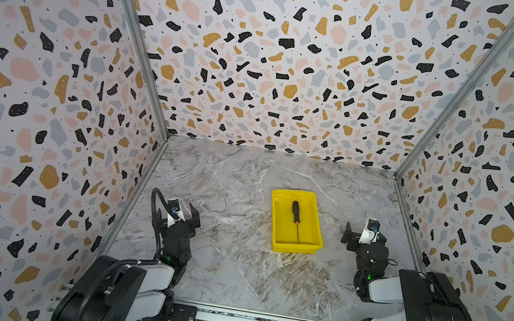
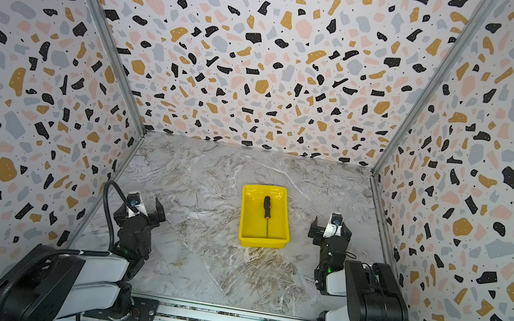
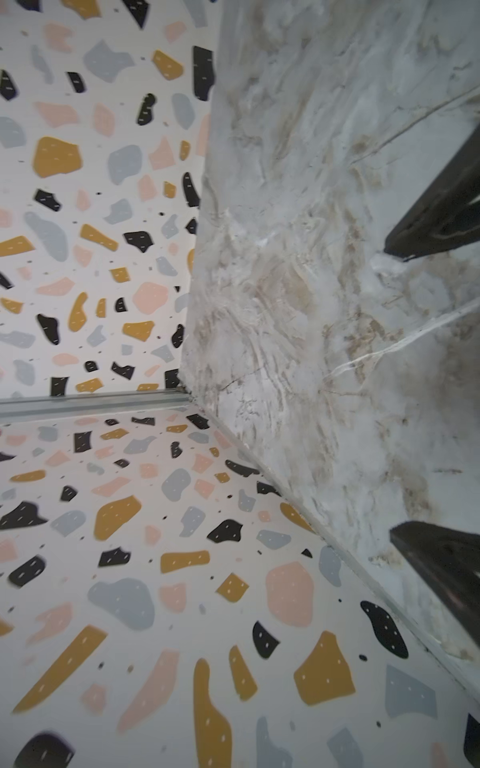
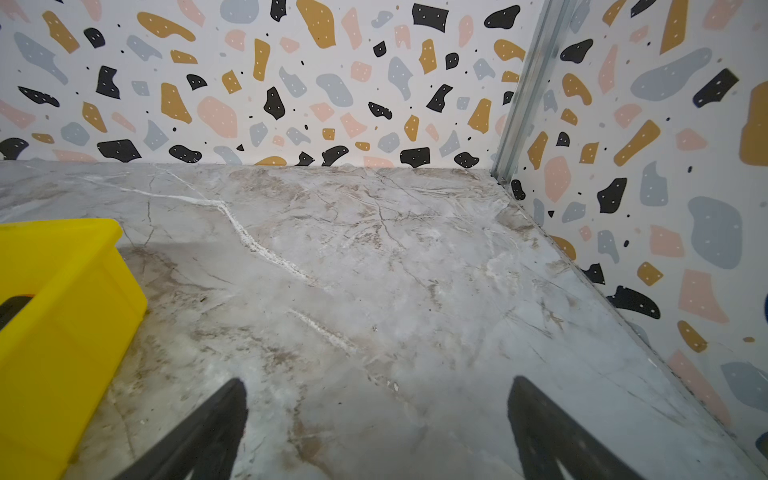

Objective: Put the screwdriver in the bin

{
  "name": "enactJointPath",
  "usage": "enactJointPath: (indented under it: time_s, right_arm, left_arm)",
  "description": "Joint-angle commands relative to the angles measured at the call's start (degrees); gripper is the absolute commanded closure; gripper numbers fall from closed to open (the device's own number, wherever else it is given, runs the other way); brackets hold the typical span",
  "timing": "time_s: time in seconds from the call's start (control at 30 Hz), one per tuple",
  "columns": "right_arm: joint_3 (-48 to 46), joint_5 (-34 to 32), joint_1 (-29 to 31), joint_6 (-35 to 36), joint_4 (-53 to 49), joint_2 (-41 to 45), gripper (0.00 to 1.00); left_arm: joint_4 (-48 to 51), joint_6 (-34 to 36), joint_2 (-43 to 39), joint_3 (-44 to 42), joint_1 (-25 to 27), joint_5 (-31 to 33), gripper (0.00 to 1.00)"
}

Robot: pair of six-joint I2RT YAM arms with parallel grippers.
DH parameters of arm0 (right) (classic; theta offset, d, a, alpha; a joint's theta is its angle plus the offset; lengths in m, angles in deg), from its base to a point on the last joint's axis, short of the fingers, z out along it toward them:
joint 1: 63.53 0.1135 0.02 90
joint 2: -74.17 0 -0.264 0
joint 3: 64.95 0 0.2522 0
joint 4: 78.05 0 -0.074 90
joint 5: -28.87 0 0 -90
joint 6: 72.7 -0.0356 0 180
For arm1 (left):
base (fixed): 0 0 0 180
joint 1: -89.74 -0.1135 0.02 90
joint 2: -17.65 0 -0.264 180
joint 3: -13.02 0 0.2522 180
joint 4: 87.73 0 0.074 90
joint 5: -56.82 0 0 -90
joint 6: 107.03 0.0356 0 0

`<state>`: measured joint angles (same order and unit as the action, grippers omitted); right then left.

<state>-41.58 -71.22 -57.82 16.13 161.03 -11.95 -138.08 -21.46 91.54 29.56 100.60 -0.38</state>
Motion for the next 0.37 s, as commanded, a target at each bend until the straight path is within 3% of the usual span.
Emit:
enactJointPath:
  time_s: [0.0, 0.1, 0.17, 0.33]
  right_arm:
    - [1.23, 0.07, -0.07, 0.32, 0.85, 0.50, 0.01]
    - [1.62, -0.26, 0.22, 0.48, 0.39, 0.25, 0.01]
    - [1.91, -0.13, 0.12, 0.55, 0.27, -0.07, 0.01]
    - [1.31, -0.06, 0.03, 0.34, 0.73, 0.44, 0.01]
  left_arm:
    - [-12.45, -0.32, 3.75, 0.56, -0.22, -3.86, 0.01]
    - [-4.54, -0.53, 1.47, 2.72, -0.22, -4.32, 0.00]
    - [-8.36, -0.32, 2.96, 1.97, -0.22, -4.23, 0.00]
    - [-6.32, -0.23, 1.87, 2.35, -0.22, -4.39, 0.00]
